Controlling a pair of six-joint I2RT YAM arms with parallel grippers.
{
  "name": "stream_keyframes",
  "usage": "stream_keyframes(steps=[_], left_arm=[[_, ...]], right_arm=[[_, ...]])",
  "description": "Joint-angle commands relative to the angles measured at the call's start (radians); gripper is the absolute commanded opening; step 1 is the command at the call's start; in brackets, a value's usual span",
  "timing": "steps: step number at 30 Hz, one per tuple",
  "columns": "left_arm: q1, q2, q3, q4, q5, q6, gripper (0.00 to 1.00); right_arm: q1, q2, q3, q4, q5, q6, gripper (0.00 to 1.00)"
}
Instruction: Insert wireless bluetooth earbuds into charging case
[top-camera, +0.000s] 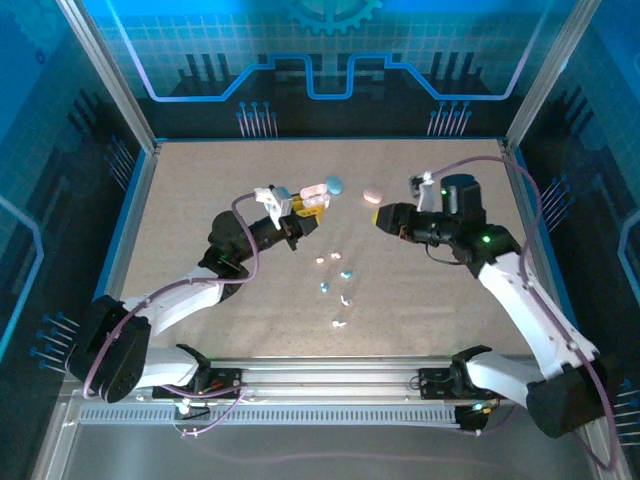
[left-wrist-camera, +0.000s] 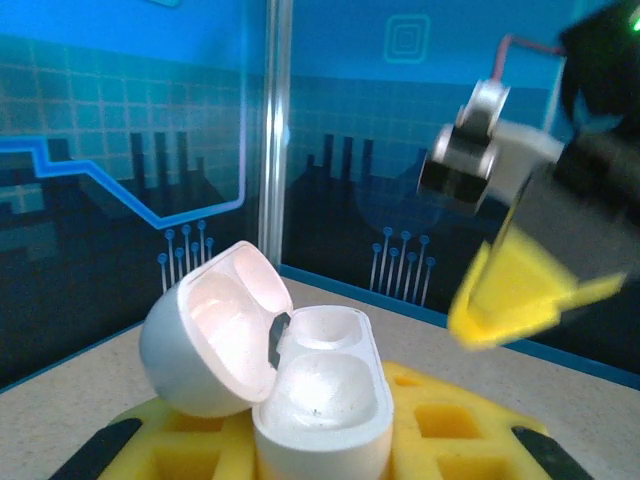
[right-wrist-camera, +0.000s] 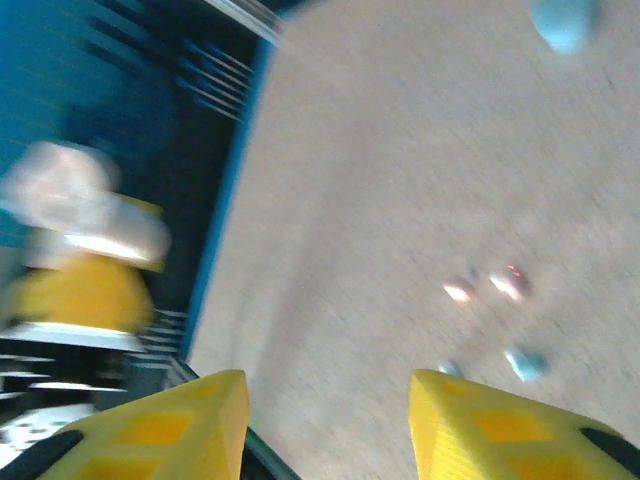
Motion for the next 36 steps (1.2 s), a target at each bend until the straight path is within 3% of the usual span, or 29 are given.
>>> stream_keyframes(steps=[1, 7, 11, 15, 21, 27, 36], left_arm=[[0.013, -0.064, -0.014, -0.013, -0.062, 0.045, 0.18], [0.018, -0.121, -0.020, -0.063, -0.102, 0.087, 0.18], [0.019, -0.152, -0.023, -0.093, -0.116, 0.102, 0.19], [0.019, -0.176, -0.026, -0.114, -0.130, 0.118, 0.19], [0.021, -0.216, -0.026, -0.140, -0.147, 0.138, 0.19], [0.022, -0.250, -0.020, -0.184, -0.173, 0.170, 0.20], [0.023, -0.271, -0.019, -0.210, -0.167, 0.175, 0.20]], right_arm=[[0.071, 0.093, -0.075, -0.179, 0.014, -0.050, 0.46], [0.285, 0.160, -0.181, -0.115, 0.141, 0.108, 0.47], [0.390, 0.203, -0.197, -0.092, 0.203, 0.108, 0.46], [0.463, 0.274, -0.155, -0.113, 0.234, 0.039, 0.47], [0.573, 0.414, -0.028, -0.199, 0.347, -0.184, 0.50], [0.648, 0.559, 0.092, -0.273, 0.428, -0.309, 0.52], [0.683, 0.671, 0.157, -0.286, 0.446, -0.330, 0.54]])
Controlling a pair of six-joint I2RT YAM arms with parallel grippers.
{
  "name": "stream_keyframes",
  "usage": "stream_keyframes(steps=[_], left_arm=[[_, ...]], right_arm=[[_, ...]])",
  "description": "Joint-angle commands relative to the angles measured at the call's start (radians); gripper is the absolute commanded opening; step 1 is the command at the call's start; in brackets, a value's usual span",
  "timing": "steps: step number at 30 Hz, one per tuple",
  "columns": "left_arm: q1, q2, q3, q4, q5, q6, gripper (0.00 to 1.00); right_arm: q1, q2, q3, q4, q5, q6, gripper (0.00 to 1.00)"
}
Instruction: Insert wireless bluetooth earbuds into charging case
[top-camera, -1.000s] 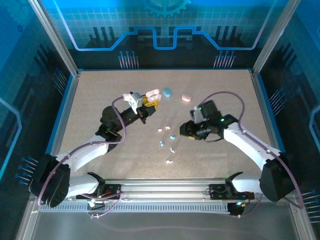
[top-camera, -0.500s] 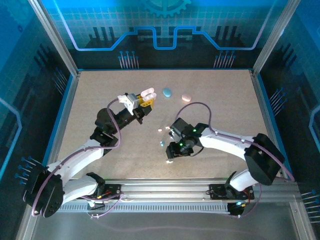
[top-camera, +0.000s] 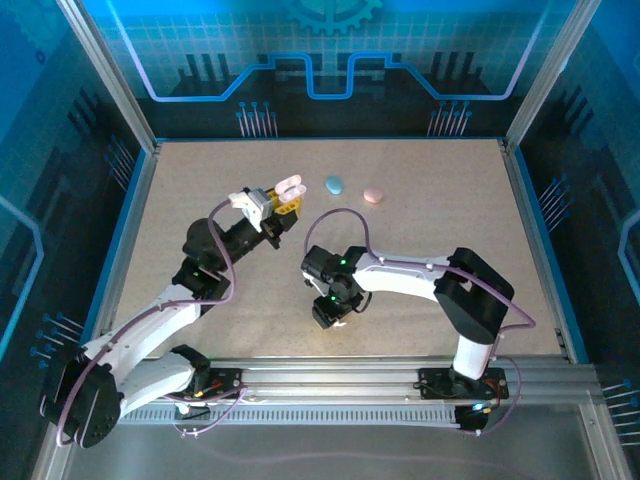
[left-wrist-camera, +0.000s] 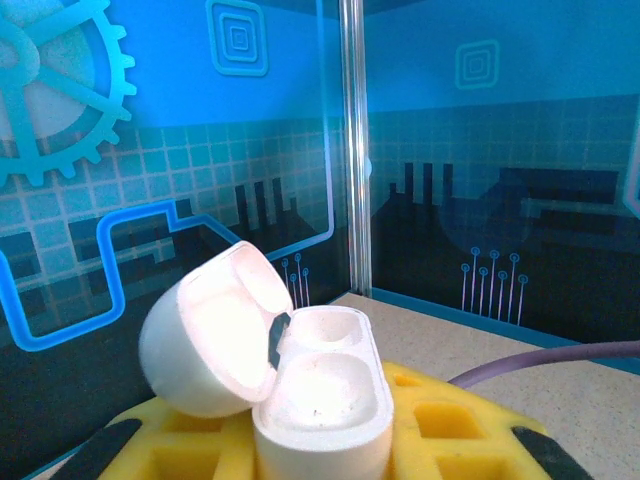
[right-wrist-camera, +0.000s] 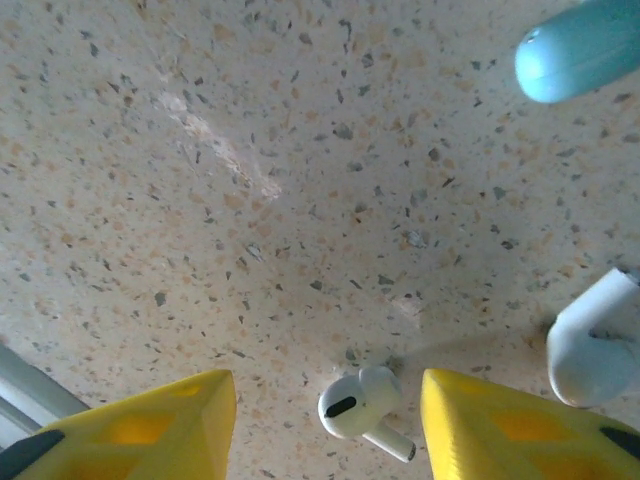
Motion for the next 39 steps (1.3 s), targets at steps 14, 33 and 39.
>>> stream_keyframes(steps=[14, 33, 39], left_arm=[[0.007, 0.004, 0.003, 0.007, 0.005, 0.006, 0.20], [0.007, 0.021, 0.011, 0.016, 0.014, -0.007, 0.21], [0.008, 0.024, 0.012, 0.019, 0.016, -0.011, 0.21]], right_arm=[[0.028, 0.045, 0.026, -0.074, 0.004, -0.032, 0.52], [0.044, -0.015, 0.009, -0.097, -0.052, 0.110, 0.51], [0.035, -0.057, 0.014, -0.083, 0.045, 0.104, 0.51]])
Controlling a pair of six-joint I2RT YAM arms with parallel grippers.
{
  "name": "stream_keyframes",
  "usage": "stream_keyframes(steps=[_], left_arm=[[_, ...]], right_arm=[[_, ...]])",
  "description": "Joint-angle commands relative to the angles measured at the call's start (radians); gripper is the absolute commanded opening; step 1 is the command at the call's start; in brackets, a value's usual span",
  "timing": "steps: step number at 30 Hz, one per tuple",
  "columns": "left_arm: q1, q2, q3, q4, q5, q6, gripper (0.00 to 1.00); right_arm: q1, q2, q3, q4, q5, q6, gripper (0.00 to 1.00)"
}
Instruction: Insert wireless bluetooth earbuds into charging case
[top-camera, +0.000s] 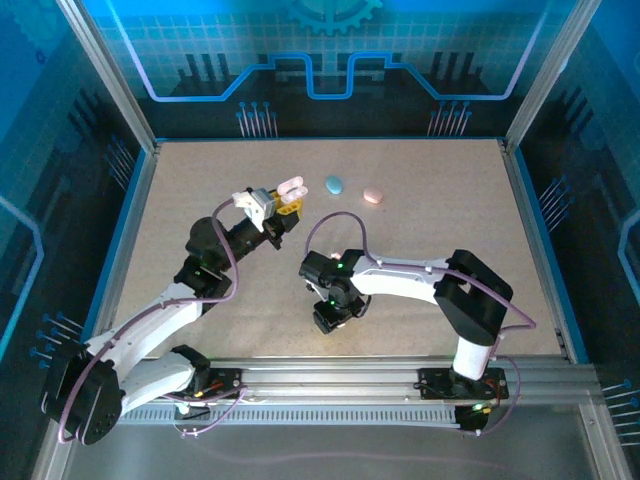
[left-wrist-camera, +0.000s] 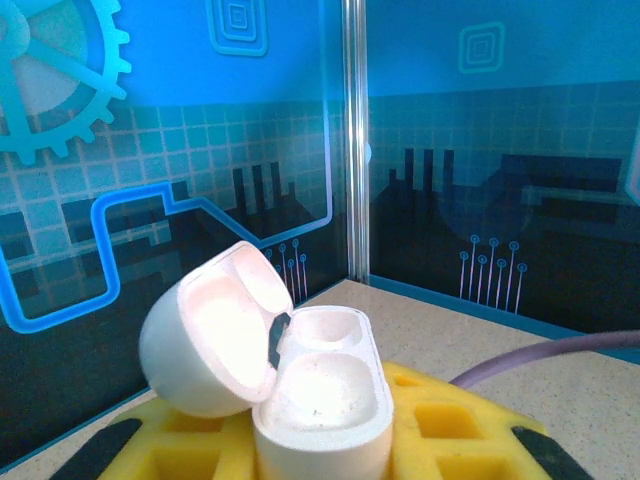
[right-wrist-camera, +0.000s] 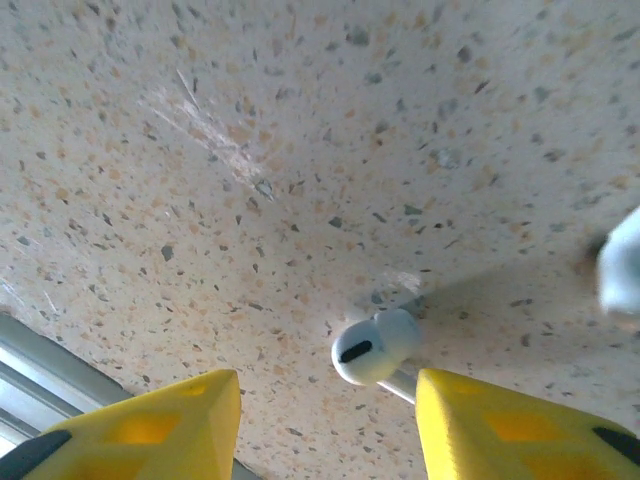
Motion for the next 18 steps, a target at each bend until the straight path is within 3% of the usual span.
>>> stream_keyframes(steps=[1, 18], left_arm=[[0.008, 0.003, 0.012, 0.028, 0.013, -0.005, 0.21], [0.007, 0.015, 0.020, 0.029, 0.025, -0.010, 0.21]], right_arm=[[0.004, -0.040, 0.006, -0.020, 0.055, 0.008, 0.51], [-0.003, 0.058, -0.038, 0.011, -0.011, -0.004, 0.52]])
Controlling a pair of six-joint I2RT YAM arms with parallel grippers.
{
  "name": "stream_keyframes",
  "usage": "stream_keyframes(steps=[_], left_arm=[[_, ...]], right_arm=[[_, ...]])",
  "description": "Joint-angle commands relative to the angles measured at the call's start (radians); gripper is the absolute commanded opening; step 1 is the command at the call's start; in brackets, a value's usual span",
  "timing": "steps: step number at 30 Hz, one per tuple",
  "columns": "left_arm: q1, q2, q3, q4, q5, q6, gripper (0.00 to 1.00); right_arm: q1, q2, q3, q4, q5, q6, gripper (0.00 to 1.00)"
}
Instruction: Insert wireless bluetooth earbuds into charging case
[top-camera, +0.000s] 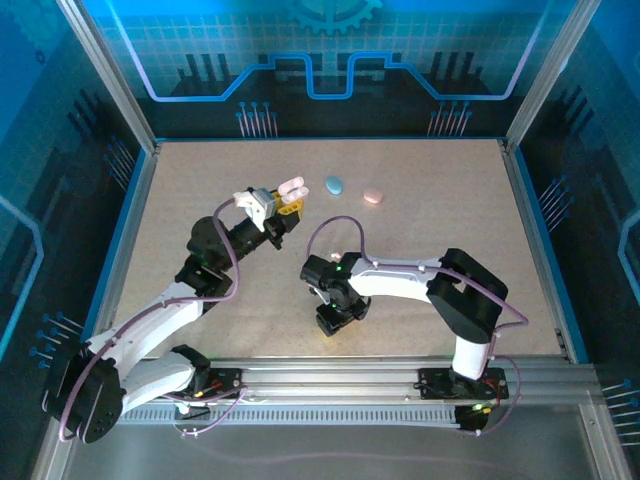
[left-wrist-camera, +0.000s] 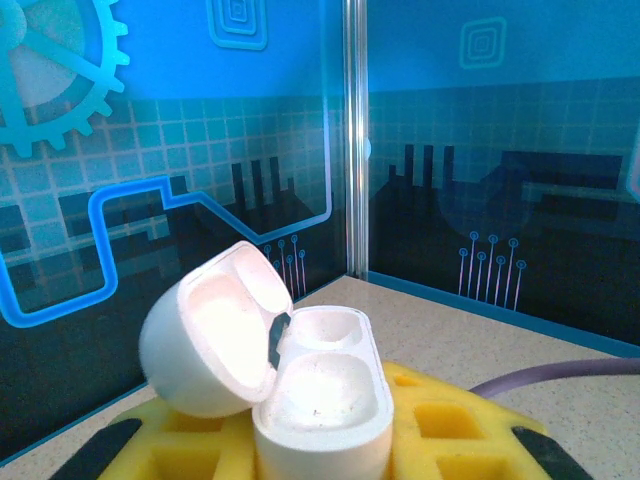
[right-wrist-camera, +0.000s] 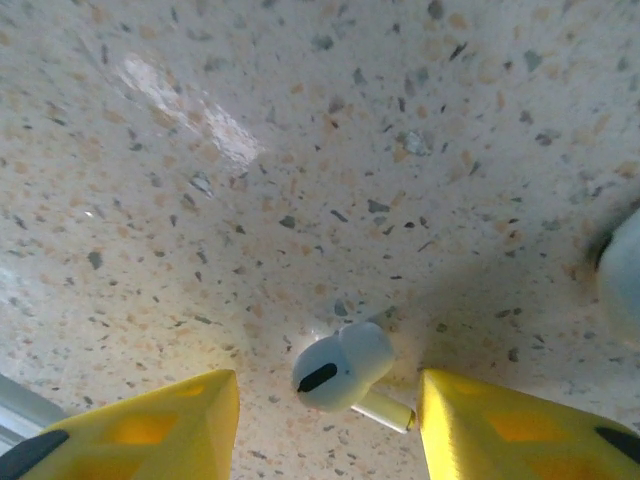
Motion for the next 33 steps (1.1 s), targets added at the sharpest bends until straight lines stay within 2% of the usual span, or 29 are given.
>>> stream_keyframes(steps=[1, 19, 27, 33], left_arm=[[0.007, 0.006, 0.020, 0.028, 0.023, -0.005, 0.21], [0.008, 0.023, 0.031, 0.032, 0.032, -0.015, 0.21], [0.007, 0.022, 0.029, 0.030, 0.026, -0.011, 0.21], [0.008, 0.018, 0.025, 0.033, 0.025, -0.012, 0.21]], right_arm=[[-0.001, 0.015, -0.015, -0.002, -0.027, 0.000, 0.51], [0.027, -0.043, -0.009, -0.025, -0.109, 0.042, 0.48], [0.026, -0.092, 0.053, -0.103, 0.063, 0.074, 0.50], [0.021, -0.021, 0.089, -0.104, 0.071, 0.078, 0.51]])
